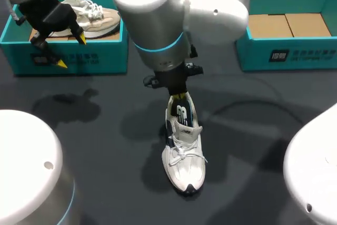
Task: Take the shoe out of the shoebox, open the shoe tongue, remove and reinsert the insole, then place the shoe into the shoebox
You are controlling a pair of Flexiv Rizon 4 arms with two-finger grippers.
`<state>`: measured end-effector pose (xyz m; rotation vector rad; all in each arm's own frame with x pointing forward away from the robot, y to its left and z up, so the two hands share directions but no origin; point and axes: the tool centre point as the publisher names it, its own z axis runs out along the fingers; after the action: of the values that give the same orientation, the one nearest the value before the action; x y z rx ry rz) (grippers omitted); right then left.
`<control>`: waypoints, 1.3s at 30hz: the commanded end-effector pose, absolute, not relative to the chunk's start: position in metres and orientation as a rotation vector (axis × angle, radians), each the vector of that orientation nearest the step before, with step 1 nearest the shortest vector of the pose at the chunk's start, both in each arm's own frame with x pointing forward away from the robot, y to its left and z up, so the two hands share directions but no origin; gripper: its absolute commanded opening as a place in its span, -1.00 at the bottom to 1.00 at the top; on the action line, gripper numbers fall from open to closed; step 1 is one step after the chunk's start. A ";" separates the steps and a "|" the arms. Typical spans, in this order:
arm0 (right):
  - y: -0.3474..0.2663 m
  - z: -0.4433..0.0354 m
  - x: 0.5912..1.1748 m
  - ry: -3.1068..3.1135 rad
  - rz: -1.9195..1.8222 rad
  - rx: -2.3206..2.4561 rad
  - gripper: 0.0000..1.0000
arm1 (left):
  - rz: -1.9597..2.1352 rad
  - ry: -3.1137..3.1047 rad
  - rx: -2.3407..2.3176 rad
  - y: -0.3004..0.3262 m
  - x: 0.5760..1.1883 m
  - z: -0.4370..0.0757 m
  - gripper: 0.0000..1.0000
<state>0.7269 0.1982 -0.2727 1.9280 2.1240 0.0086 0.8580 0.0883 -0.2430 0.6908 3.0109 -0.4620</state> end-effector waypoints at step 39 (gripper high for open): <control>0.183 -0.364 0.736 1.993 -0.138 1.799 -1.00 | -0.517 3.020 0.748 0.083 0.867 -0.246 1.00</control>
<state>0.7370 0.1770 -0.3573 1.8068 2.0159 -0.1173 0.8670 0.0827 -0.2469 0.7466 3.0184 -0.5209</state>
